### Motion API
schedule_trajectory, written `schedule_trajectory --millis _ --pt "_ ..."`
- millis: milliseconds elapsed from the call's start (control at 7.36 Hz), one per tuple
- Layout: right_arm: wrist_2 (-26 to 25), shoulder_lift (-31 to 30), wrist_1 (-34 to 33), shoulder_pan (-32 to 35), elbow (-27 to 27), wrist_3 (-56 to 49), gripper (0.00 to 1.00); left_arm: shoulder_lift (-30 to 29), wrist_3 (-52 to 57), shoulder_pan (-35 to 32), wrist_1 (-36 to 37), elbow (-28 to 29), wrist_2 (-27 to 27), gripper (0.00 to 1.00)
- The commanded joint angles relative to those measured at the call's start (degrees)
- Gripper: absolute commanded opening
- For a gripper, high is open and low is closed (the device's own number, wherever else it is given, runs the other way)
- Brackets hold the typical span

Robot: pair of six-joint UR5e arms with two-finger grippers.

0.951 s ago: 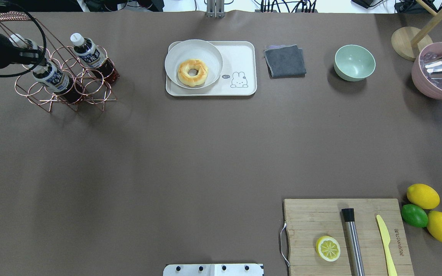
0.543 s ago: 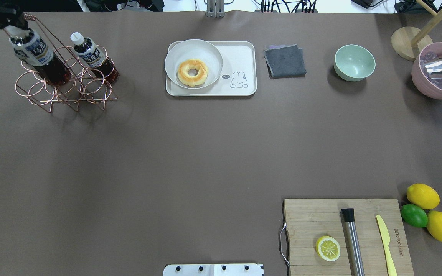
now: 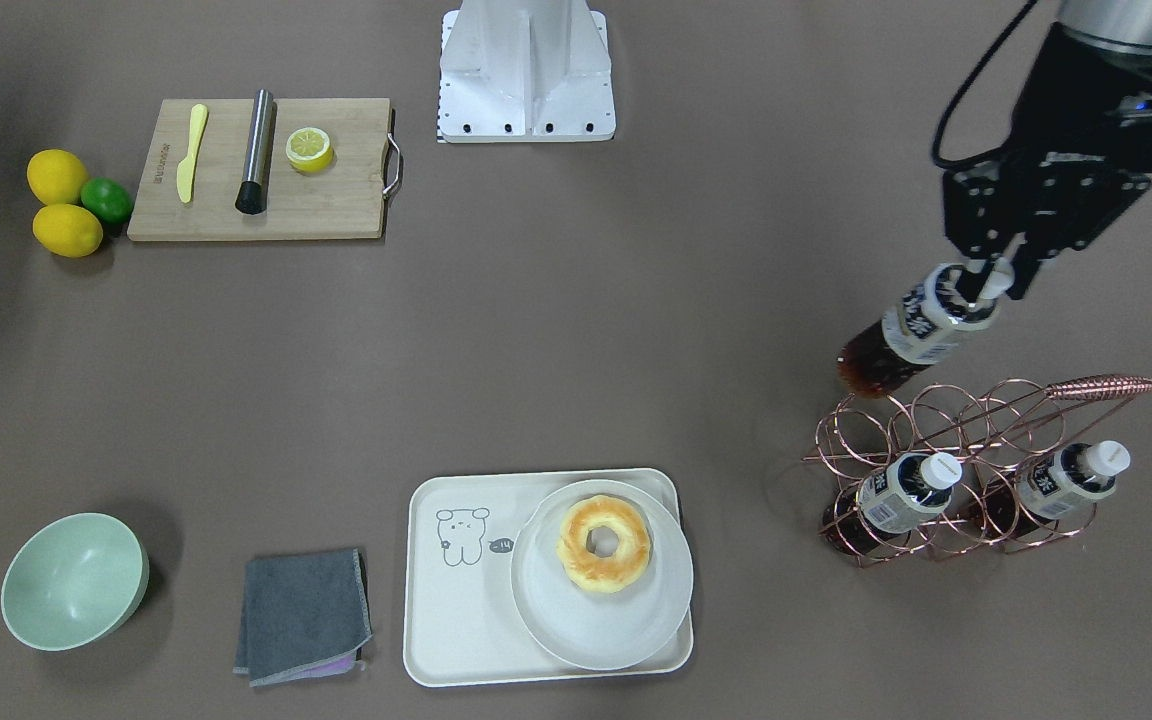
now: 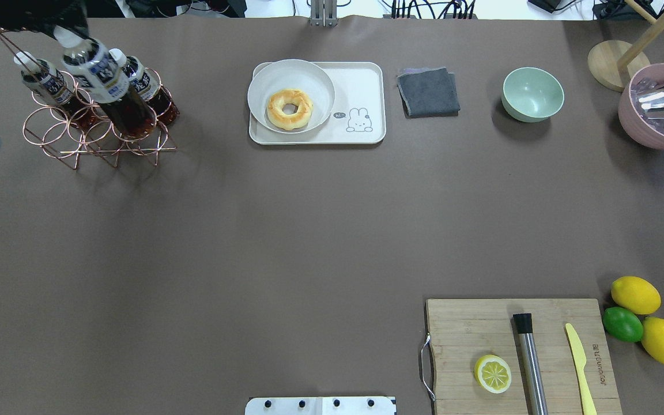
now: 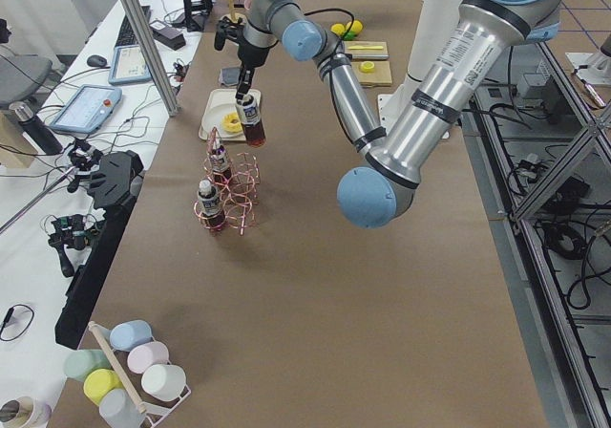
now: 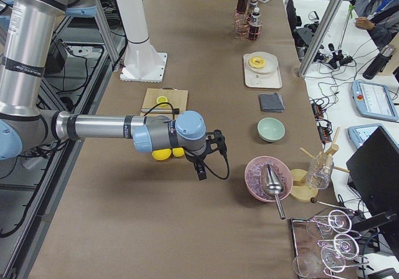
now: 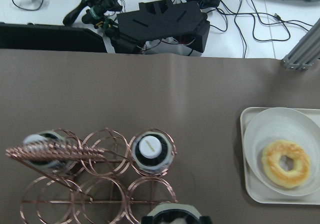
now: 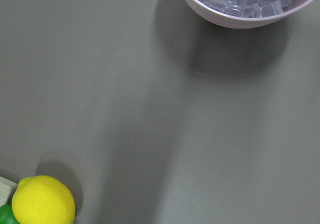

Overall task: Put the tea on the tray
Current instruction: 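Lift the tea bottle out of the rack with the left gripper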

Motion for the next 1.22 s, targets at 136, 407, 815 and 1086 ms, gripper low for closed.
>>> schedule_trajectory --millis 136,407,815,1086 --pt "0.00 0.26 -0.05 -0.11 -0.10 -0.02 1.00 -16.41 -19.57 18.56 15.39 3.62 11.87 0.00" --pt "0.01 0.08 -0.05 -0.11 -0.10 -0.02 1.00 -21.32 -30.76 30.78 15.48 8.61 19.95 0.00" --pt "0.09 0.17 -0.05 -0.20 -0.19 0.07 1.00 -21.18 -35.03 36.44 11.81 11.89 20.23 0.00" --pt "0.09 -0.27 0.04 -0.11 -0.19 -0.02 1.00 -21.09 -36.87 37.15 9.60 12.95 20.76 0.00"
